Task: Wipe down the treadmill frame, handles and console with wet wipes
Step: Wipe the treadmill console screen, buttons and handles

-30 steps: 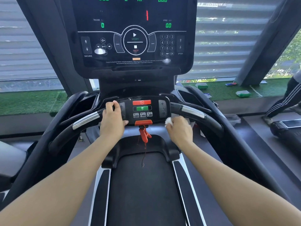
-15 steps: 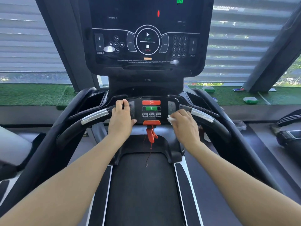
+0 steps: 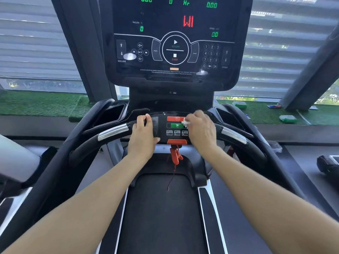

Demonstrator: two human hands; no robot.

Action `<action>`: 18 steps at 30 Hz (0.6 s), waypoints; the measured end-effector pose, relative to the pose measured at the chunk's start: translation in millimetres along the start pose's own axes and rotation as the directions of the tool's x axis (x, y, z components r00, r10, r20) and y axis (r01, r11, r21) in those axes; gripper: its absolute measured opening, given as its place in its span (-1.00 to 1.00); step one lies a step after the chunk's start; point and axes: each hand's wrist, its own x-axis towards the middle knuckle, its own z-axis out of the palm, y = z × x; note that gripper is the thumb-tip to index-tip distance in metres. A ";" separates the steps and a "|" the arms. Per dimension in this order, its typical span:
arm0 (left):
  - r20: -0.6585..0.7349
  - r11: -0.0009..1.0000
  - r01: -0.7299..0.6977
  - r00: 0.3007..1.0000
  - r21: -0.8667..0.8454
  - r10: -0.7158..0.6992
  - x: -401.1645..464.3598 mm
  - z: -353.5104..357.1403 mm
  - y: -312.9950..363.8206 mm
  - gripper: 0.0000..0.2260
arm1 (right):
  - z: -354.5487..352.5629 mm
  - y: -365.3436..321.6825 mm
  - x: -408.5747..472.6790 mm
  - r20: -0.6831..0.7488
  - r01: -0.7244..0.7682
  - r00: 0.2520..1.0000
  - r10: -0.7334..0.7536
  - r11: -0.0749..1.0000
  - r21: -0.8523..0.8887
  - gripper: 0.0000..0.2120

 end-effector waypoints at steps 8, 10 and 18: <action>-0.005 1.000 0.003 1.000 -0.003 -0.003 -0.1 0.9 -1.3 -0.31 | 6.0 9.0 -17.3 0.110 0.171 0.979 -0.170 0.985 -0.006 -0.84; -0.005 1.000 0.001 1.000 -0.005 -0.001 0.1 0.6 -1.2 -0.32 | 4.0 18.9 -16.0 0.010 0.068 0.998 -0.068 0.997 0.030 -0.86; -0.020 0.999 -0.024 1.000 0.029 0.025 -0.5 2.5 -5.1 -0.31 | 23.4 -38.3 -35.5 -0.045 0.362 0.932 -0.360 0.932 0.033 -0.72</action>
